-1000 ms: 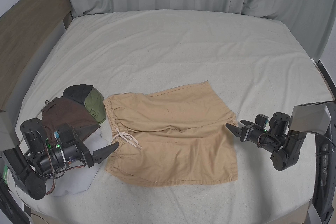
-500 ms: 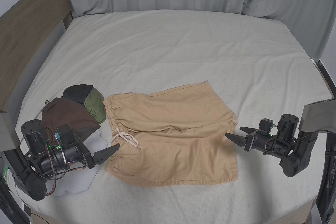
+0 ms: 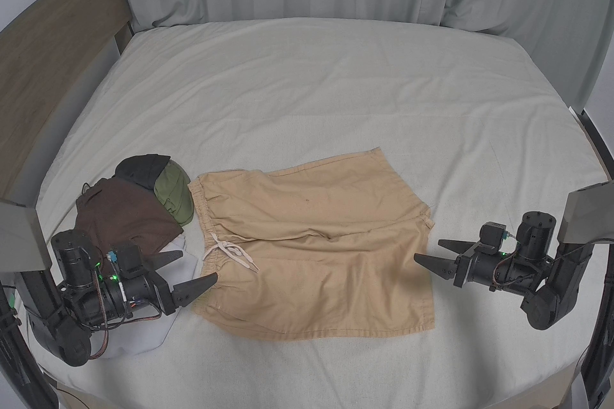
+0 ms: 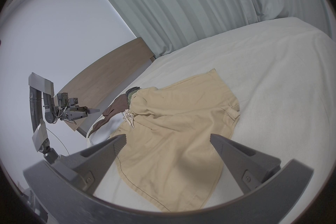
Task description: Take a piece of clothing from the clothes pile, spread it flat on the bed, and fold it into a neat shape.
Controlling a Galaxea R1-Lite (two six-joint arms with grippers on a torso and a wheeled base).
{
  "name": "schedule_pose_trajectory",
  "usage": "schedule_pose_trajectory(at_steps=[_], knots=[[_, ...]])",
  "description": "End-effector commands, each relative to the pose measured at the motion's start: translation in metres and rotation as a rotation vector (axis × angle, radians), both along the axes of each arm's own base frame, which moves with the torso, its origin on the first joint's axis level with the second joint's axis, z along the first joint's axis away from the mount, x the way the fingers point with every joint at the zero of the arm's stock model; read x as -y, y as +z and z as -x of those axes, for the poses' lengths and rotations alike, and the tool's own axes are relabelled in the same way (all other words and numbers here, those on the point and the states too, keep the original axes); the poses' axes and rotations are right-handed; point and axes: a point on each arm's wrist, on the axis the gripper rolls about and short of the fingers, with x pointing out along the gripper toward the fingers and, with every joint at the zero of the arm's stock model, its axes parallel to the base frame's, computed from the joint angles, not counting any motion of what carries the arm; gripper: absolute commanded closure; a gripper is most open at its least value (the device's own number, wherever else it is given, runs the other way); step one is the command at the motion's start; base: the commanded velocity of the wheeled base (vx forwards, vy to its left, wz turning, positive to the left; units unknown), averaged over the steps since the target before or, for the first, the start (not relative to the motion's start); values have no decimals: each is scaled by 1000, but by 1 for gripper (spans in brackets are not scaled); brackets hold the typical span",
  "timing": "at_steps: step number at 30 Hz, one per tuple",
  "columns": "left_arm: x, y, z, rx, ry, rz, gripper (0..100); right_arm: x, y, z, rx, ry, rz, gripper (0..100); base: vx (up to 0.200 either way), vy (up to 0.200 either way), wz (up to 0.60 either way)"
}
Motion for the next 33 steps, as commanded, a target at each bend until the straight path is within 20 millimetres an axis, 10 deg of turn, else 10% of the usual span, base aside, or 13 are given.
schedule_pose_trajectory(at_steps=[1, 33], knots=[[-1, -6, -2, -68, 27, 48, 0, 0, 1, 0, 4, 1, 0, 0, 0, 0, 0], [-22, -76, -12, -359, 129, 67, 0, -1, -2, 1, -5, 5, 6, 0, 0, 0, 0]])
